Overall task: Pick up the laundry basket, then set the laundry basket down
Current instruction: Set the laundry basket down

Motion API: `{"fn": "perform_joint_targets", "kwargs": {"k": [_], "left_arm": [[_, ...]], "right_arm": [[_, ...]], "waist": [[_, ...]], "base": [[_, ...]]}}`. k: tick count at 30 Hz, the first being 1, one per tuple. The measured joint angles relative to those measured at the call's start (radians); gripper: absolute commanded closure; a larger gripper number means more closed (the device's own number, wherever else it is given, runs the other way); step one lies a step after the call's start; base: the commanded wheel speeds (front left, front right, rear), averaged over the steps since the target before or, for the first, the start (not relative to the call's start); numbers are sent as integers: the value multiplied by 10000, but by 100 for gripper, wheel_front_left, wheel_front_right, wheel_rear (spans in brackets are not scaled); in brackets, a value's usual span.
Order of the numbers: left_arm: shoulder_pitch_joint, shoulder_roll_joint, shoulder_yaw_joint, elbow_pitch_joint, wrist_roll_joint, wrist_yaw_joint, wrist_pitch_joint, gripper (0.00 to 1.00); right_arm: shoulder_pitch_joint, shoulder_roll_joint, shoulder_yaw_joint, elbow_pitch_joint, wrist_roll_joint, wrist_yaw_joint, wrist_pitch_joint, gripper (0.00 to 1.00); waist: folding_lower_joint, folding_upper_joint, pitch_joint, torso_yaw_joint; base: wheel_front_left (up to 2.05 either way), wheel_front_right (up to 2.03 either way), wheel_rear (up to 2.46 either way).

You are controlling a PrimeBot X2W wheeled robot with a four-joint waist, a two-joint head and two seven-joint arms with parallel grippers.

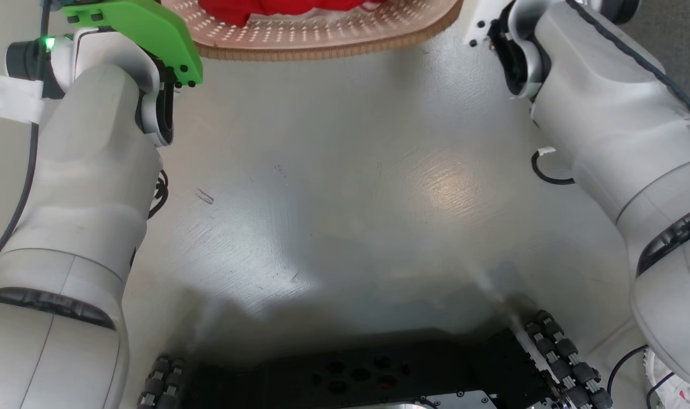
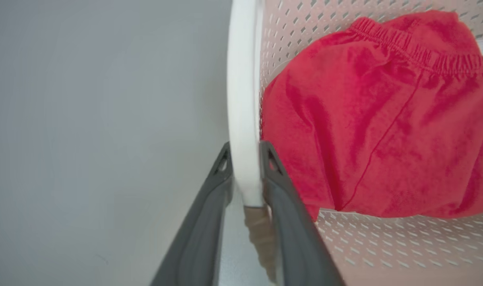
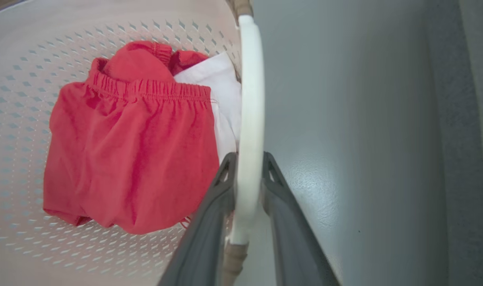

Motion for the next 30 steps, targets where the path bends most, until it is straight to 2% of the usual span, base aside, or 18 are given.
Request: {"fn": "perform_joint_targets", "kwargs": {"k": [2, 4, 5, 6, 7, 30], "left_arm": [[-1, 4, -21, 44, 0, 13, 2, 56], [7, 23, -21, 157, 0, 94, 4, 49], [11, 27, -21, 194, 0, 96, 4, 34], [11, 25, -23, 221, 0, 94, 4, 9], [12, 25, -23, 240, -2, 94, 4, 0], [387, 75, 199, 295, -209, -8, -408, 0]], "right_arm": [[-14, -58, -4, 58, 0, -8, -2, 0], [-14, -132, -2, 121, 0, -12, -25, 0], [-14, -136, -2, 127, -2, -12, -33, 0], [-14, -117, -2, 127, -2, -12, -33, 0], [-14, -115, -2, 134, 0, -12, -33, 0], [23, -144, -125, -138, 102, -12, -389, 0]], "waist": [[0, 0, -17, -6], [0, 0, -32, -14], [0, 0, -41, -17], [0, 0, -49, -20], [0, 0, -58, -23], [0, 0, -956, -103]], "base": [[0, 0, 0], [0, 0, 0], [0, 0, 0], [0, 0, 0], [0, 0, 0], [0, 0, 0]]}}
